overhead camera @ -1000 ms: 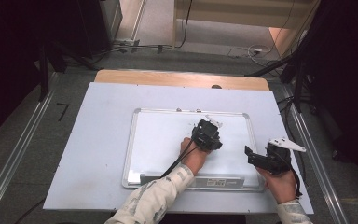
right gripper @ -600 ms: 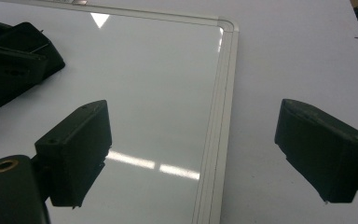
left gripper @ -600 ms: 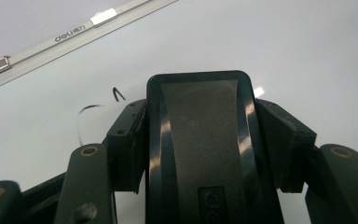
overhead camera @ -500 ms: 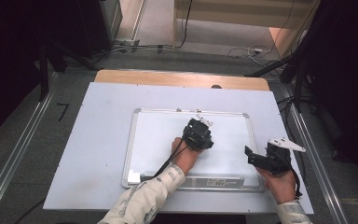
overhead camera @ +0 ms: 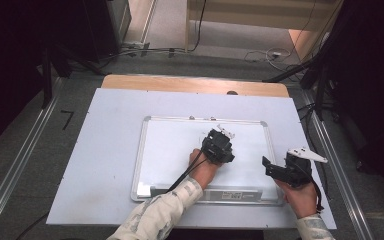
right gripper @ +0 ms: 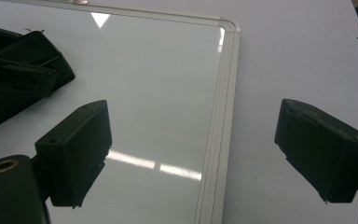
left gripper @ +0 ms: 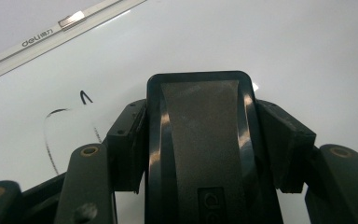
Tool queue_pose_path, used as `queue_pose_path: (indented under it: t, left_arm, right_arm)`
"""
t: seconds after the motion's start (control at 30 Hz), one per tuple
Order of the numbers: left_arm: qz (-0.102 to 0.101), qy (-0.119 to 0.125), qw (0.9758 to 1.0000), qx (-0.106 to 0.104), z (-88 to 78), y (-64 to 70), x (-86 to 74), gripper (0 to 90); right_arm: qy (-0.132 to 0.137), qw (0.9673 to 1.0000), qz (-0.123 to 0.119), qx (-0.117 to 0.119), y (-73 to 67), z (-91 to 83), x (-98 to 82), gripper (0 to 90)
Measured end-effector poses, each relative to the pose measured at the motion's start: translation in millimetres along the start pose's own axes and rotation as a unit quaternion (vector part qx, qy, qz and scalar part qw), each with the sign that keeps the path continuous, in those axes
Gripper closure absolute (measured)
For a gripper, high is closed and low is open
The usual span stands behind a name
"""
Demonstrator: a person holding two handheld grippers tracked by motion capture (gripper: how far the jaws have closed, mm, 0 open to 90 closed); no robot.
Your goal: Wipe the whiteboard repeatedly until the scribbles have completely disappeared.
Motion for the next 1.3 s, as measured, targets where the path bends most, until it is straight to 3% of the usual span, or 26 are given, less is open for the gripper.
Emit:
queue_pose_path:
  t: [0.1,0.33,0.9,1.3]
  left_arm:
    - [0.01,0.002,0.9999,-0.008,-0.9,6.8,-0.6,40.5]
    - [0.009,0.002,0.9999,-0.01,0.2,4.9,-0.1,40.2]
    - [-0.017,-0.005,0.9997,0.018,3.2,-24.4,1.0,40.1]
    - [-0.034,-0.005,0.999,0.028,5.7,-35.7,2.8,40.0]
  right_arm:
    - [0.0,1.0,-0.001,0.0,0.1,0.4,0.1,9.6]
    - [-0.001,1.0,-0.001,0.0,-0.4,-0.1,0.0,9.6]
    - [-0.001,1.0,0.001,-0.001,1.1,-1.2,-1.1,9.6]
    - [-0.001,1.0,0.002,-0.002,2.0,-2.1,-1.4,9.6]
Point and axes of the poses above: each handheld gripper's, and its own axes: z roughly forward along the jaws, x roughly out of its top, y roughly to its right, the point moved 6 cm from there along z, roughly forward along the jaws, and after that the axes turned 3 degrees about z, right-handed, at the moved point
